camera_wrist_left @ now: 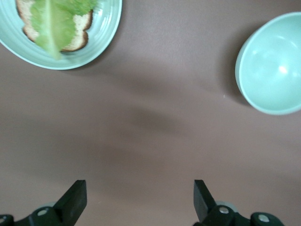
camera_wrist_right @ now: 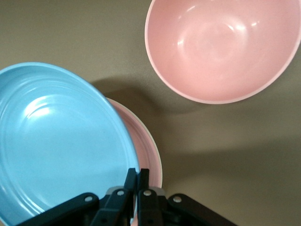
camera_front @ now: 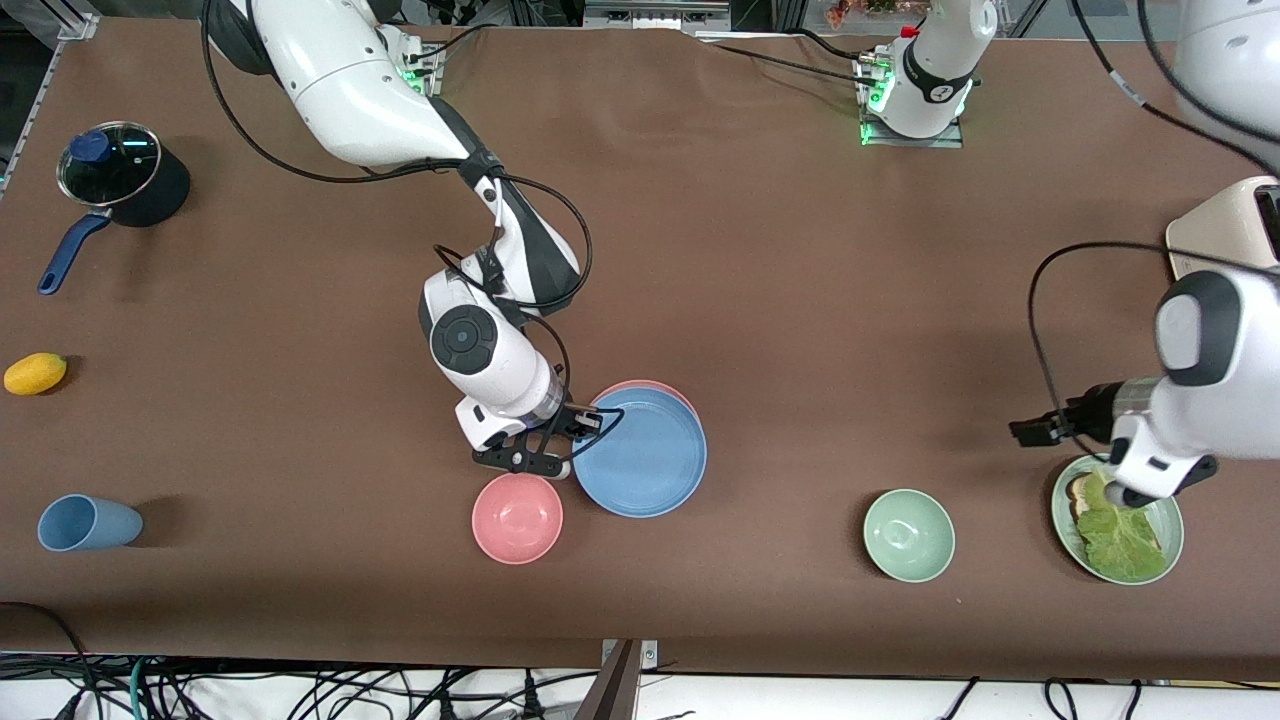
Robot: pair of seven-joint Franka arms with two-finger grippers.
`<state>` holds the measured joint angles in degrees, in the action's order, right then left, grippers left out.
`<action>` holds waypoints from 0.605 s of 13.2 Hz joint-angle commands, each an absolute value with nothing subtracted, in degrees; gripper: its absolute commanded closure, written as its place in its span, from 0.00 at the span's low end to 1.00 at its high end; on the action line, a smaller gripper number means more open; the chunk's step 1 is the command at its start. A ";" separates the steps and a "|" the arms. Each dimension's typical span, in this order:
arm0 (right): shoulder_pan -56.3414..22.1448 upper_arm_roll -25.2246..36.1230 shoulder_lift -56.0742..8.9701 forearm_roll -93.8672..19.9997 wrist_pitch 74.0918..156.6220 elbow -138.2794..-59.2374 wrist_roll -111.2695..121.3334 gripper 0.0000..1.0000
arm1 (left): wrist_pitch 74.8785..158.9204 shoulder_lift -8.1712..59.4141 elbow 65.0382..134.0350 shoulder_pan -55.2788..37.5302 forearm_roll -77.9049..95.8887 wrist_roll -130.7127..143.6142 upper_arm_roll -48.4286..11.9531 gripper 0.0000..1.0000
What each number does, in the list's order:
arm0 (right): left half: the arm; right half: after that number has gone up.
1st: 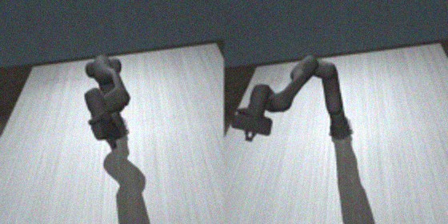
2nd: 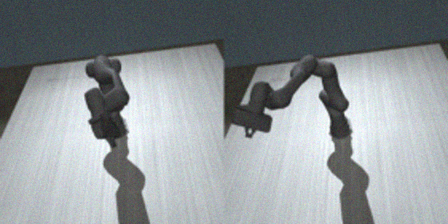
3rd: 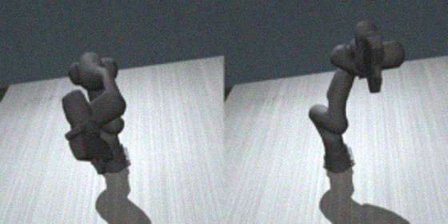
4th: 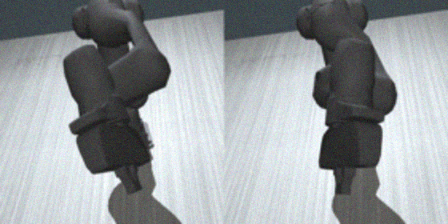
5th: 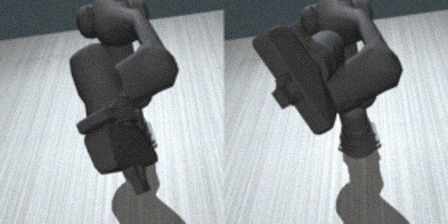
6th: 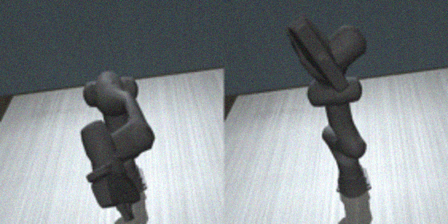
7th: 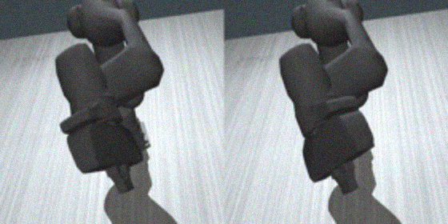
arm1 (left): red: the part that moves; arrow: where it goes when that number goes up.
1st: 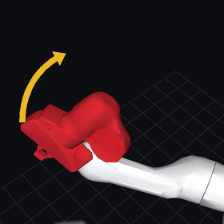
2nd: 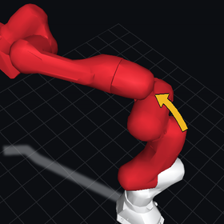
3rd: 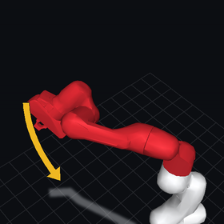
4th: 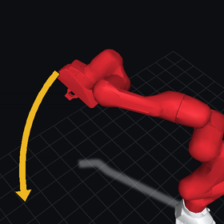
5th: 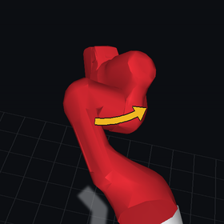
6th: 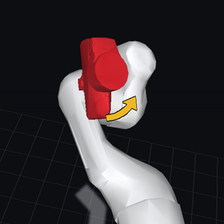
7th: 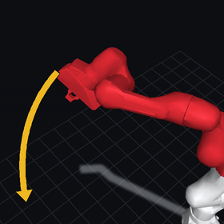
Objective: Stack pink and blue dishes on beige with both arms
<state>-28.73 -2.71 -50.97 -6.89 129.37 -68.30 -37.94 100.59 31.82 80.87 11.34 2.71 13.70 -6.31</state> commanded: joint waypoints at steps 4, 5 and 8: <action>-30.85 -2.46 -54.40 -3.00 132.01 -67.40 -40.78 1.00 | 101.34 11.36 93.68 8.97 6.94 -12.80 -0.97 0.00; -30.85 -2.46 -54.32 -2.73 132.01 -67.67 -40.78 1.00 | 101.25 9.25 93.95 7.75 6.60 -13.27 -0.36 0.00; -30.15 -2.37 -54.05 -1.41 131.75 -67.94 -40.08 1.00 | 101.08 3.18 97.11 5.54 6.50 -12.83 -0.26 0.00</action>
<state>-30.63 -2.51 -54.20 -3.10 131.91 -68.25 -39.82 100.31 7.88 92.21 7.17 6.17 -10.65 -1.44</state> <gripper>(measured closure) 0.960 0.000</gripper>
